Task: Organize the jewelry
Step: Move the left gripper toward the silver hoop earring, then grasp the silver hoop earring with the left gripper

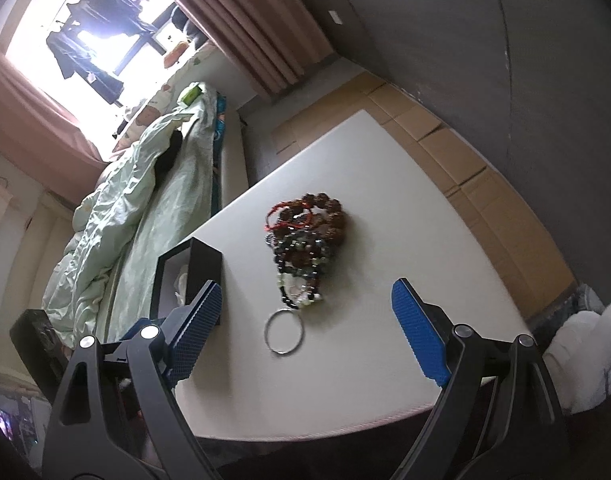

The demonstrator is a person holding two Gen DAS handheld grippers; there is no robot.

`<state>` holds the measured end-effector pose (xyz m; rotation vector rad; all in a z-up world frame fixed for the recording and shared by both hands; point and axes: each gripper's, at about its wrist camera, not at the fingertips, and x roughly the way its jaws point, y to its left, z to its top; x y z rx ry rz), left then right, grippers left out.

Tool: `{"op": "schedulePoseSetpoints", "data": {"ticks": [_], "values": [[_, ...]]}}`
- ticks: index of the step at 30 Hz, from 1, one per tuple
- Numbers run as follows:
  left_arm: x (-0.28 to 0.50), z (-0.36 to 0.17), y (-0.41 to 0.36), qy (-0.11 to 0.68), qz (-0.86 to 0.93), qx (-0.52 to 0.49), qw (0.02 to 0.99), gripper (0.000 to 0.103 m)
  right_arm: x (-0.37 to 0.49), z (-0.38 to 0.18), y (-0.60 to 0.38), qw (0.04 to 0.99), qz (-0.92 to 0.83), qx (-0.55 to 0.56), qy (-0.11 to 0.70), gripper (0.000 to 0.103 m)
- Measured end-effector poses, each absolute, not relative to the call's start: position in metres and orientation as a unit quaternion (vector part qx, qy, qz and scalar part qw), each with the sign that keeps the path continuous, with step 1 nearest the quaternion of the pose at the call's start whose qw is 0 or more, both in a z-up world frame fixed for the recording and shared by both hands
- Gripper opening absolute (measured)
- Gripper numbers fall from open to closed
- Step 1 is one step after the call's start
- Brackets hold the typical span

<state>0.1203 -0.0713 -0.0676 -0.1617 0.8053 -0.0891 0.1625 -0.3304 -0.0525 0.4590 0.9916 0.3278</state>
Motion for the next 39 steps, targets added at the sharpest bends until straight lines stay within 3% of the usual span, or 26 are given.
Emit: {"op": "schedulePoseSetpoints", "data": {"ticks": [17, 30, 35, 39], "values": [[0.15, -0.146, -0.126, 0.48, -0.069, -0.004, 0.875, 0.091, 0.169, -0.059, -0.351, 0.835, 0.135, 0.189, 0.499, 0.086], [0.161, -0.167, -0.142, 0.492, -0.05, 0.03, 0.868, 0.09, 0.17, -0.059, -0.365, 0.835, 0.13, 0.195, 0.497, 0.086], [0.159, -0.164, -0.146, 0.487, -0.058, 0.041, 0.87, 0.076, 0.17, -0.058, -0.361, 0.836, 0.133, 0.19, 0.498, 0.086], [0.16, -0.16, -0.145, 0.487, -0.056, 0.041, 0.871, 0.051, 0.17, -0.059, -0.357, 0.835, 0.133, 0.187, 0.5, 0.086]]}}
